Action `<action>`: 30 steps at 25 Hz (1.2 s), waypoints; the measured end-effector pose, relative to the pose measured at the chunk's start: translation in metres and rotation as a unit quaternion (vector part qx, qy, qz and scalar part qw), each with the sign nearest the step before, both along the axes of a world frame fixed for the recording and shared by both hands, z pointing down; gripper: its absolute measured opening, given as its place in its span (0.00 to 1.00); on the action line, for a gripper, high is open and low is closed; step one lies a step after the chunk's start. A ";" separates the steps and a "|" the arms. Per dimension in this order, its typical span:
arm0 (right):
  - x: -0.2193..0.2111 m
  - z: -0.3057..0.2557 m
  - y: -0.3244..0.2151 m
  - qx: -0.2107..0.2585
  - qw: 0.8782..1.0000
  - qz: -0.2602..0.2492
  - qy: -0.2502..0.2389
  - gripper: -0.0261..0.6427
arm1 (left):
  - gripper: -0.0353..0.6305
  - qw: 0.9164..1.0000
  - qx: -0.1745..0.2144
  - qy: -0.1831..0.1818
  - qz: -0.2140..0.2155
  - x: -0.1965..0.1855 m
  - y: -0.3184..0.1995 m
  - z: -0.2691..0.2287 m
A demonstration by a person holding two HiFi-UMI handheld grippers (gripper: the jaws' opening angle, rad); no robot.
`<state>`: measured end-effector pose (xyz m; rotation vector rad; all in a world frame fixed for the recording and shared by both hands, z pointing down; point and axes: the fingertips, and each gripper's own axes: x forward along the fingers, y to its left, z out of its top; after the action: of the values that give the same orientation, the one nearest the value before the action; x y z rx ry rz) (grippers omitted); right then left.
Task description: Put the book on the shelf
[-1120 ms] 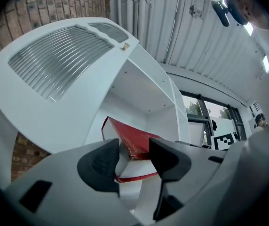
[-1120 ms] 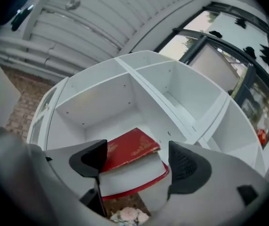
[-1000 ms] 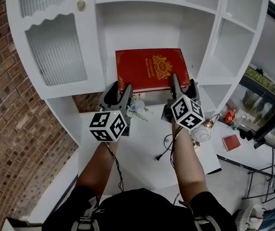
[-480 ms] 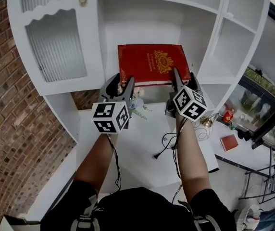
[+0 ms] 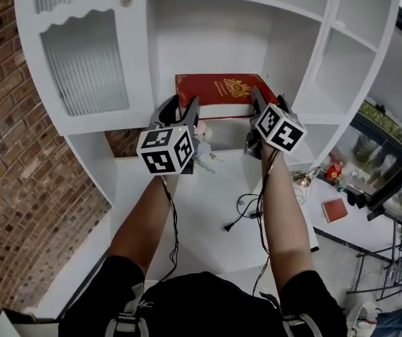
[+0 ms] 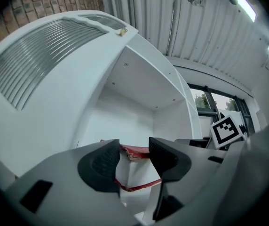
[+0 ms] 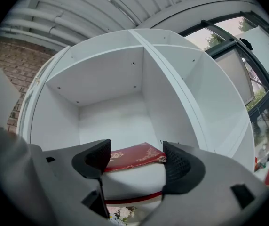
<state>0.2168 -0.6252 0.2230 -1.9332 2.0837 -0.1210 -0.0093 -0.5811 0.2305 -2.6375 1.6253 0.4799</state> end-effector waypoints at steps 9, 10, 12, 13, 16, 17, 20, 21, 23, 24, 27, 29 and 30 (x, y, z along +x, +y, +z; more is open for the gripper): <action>0.000 0.001 -0.008 -0.022 1.000 0.000 -0.004 0.58 | 0.36 0.999 0.012 -0.025 -0.034 0.000 -0.004 -0.003; 0.000 0.001 -0.008 -0.028 1.000 -0.002 -0.005 0.58 | 0.36 0.999 0.014 -0.032 -0.041 0.000 -0.004 -0.004; -0.001 -0.001 -0.009 -0.038 0.999 -0.006 0.004 0.58 | 0.36 0.997 0.015 -0.048 -0.050 0.000 -0.002 -0.006; 0.000 -0.004 -0.007 -0.035 0.999 -0.004 0.014 0.58 | 0.36 0.997 0.014 -0.055 -0.052 0.000 0.000 -0.007; 0.003 -0.020 0.012 0.022 0.999 0.007 0.041 0.57 | 0.35 0.994 0.030 -0.074 -0.068 -0.007 0.015 -0.014; 0.001 -0.025 0.022 0.046 0.998 0.000 0.043 0.57 | 0.35 0.993 0.040 -0.082 -0.076 -0.010 0.023 -0.018; -0.018 -0.035 0.057 0.097 0.993 -0.031 0.066 0.54 | 0.35 0.989 0.061 -0.106 -0.083 -0.012 0.046 -0.023; -0.025 -0.034 0.069 0.108 0.990 -0.037 0.078 0.51 | 0.32 0.988 0.063 -0.113 -0.081 -0.012 0.054 -0.021; -0.037 -0.028 0.091 0.120 0.987 -0.047 0.093 0.43 | 0.26 0.987 0.065 -0.123 -0.082 -0.015 0.068 -0.015; -0.042 -0.024 0.101 0.124 0.987 -0.051 0.093 0.37 | 0.20 0.986 0.065 -0.127 -0.085 -0.017 0.075 -0.011; -0.050 -0.002 0.128 0.125 0.986 -0.054 0.091 0.22 | 0.08 0.985 0.062 -0.137 -0.090 -0.020 0.096 0.005; -0.055 0.015 0.142 0.121 0.987 -0.051 0.097 0.10 | 0.07 0.984 0.053 -0.143 -0.087 -0.021 0.107 0.020; -0.058 0.025 0.148 0.117 0.987 -0.050 0.102 0.06 | 0.07 0.985 0.046 -0.145 -0.086 -0.022 0.111 0.028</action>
<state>0.1586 -0.4774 0.2479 -1.7648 2.2094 0.2991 -0.0314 -0.4701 0.2589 -2.3407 1.6699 0.1523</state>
